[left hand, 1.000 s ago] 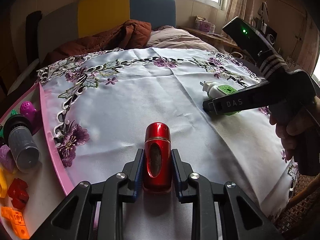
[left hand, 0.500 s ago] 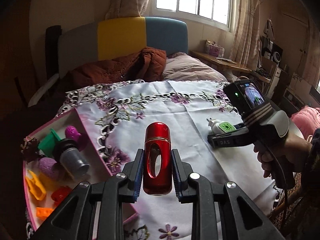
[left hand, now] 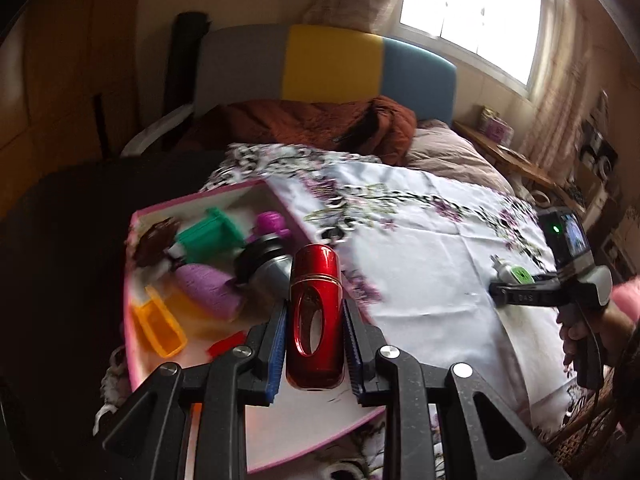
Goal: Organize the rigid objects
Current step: 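Carry the red cylinder into the tray with the left gripper and open it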
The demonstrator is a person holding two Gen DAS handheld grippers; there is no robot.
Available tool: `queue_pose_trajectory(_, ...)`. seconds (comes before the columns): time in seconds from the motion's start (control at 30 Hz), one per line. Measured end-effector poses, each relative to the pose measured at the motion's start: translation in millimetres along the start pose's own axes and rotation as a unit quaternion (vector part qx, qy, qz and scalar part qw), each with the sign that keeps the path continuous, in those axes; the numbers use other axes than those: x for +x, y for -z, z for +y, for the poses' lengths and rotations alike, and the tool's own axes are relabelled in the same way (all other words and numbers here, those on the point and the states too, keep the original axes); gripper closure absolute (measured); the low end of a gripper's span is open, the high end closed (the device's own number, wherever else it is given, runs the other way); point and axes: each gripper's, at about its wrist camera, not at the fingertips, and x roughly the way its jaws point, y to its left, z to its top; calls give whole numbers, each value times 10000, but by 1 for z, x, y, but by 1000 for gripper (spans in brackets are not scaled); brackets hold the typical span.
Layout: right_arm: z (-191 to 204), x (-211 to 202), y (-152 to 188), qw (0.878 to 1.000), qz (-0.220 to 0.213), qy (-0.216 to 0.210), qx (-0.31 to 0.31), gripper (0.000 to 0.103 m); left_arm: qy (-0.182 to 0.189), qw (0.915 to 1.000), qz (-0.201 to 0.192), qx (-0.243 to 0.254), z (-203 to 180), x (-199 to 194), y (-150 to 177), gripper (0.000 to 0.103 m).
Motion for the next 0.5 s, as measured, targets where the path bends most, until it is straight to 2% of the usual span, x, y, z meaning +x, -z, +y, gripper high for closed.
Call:
queue_pose_trajectory(0.17,0,-1,-1,10000,-1,24,-55,51,-297,9965,-13,-782,68,-17,8,78)
queue_pose_trajectory(0.27,0,0,-1,10000,6,14,-52,51,-370,9945,-56,-979,92,-26,17,78)
queue_pose_trajectory(0.37,0,-1,-1,10000,7,21,-57,51,-213,9951,-31,-967,94,-26,22,78)
queue_pose_trajectory(0.5,1,-2,0,10000,13,30,-71,51,228,9968,145,-747,71,-11,22,78)
